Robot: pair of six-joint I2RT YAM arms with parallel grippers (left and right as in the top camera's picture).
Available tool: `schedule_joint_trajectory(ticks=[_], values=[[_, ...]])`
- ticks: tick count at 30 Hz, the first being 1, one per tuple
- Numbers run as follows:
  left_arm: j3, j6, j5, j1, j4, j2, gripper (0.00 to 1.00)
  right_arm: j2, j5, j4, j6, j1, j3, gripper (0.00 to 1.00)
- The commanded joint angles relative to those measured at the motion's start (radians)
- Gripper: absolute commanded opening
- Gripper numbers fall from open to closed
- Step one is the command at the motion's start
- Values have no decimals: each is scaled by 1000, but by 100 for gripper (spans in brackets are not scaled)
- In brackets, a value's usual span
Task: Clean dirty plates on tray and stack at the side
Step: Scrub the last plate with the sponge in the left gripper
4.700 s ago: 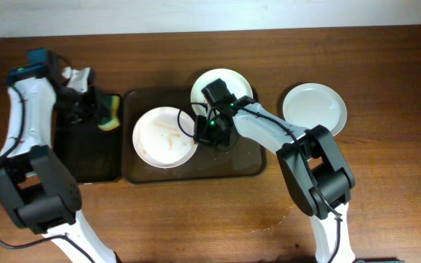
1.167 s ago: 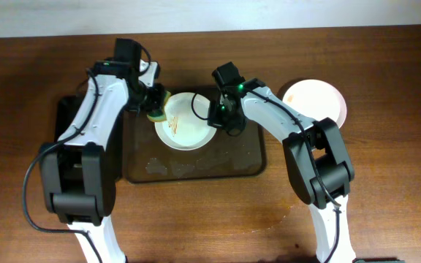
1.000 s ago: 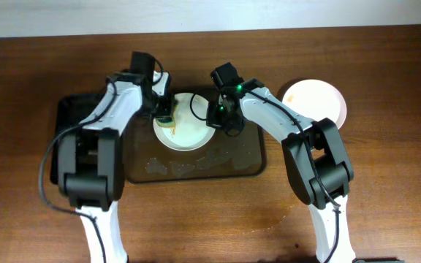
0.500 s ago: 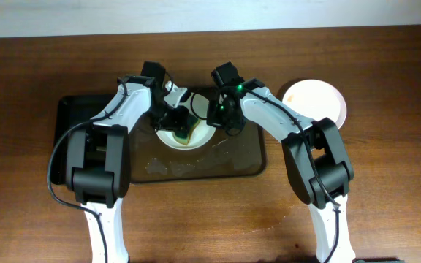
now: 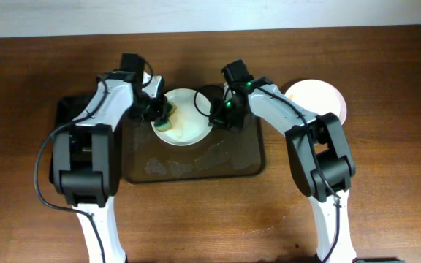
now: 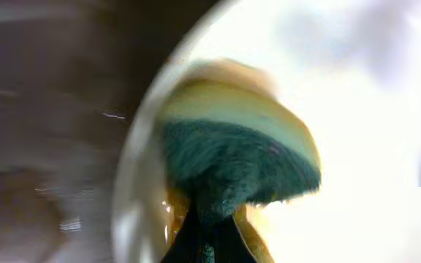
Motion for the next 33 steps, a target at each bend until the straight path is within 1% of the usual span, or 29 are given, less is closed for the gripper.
schedule_joint_trajectory(ticks=[1,5,8,10,12,14,15,16,17,18,20,21,23,24,26,27,28,29,30,31,32,33], values=[[-45,149,364,-26,-64,66,1,48,-39,11,-29,0,-7,4],[-45,148,360,-102,-33,66,0,48,-42,11,-29,0,-7,4],[-40,136,327,-122,-11,66,1,48,-42,10,-29,4,-7,4],[-40,89,322,-108,48,66,1,48,-46,11,-29,4,-7,4],[-40,28,316,-84,142,66,1,48,-46,11,-29,4,-7,4],[-40,-49,268,-56,242,66,1,48,-46,12,-29,4,-7,4],[-40,-84,227,-40,300,66,0,48,-46,12,-29,4,-7,4],[-40,-114,175,-29,325,66,1,48,-46,13,-29,4,-7,4],[-40,-153,106,-16,319,66,1,48,-46,14,-29,4,-7,4],[-40,-157,67,-8,288,66,1,48,-46,14,-29,4,-7,4],[-40,-156,-35,6,177,66,1,48,-45,14,-29,4,-7,4],[-40,-156,-93,9,84,66,1,48,-45,16,-29,4,-7,4],[-40,-154,-116,9,-39,66,1,48,-46,22,-29,4,-7,4],[-40,-145,-116,7,-90,66,0,48,-46,22,-29,4,-7,4],[-40,-47,-116,7,-200,66,0,48,-46,22,-29,4,-7,4],[-40,-6,-109,7,-227,66,0,48,-46,22,-29,4,-7,4],[-40,82,-57,7,-252,66,1,48,-46,22,-29,4,-7,4],[-40,223,77,7,-272,66,0,48,-46,22,-29,4,-7,4],[-40,320,196,7,-280,66,1,48,-46,22,-29,4,-7,4],[-40,383,285,7,-279,66,1,48,-46,21,-29,4,-7,4],[-40,415,331,7,-261,66,1,48,-47,21,-29,4,-7,4],[-40,414,328,7,-232,66,1,48,-46,21,-29,4,-7,4]])
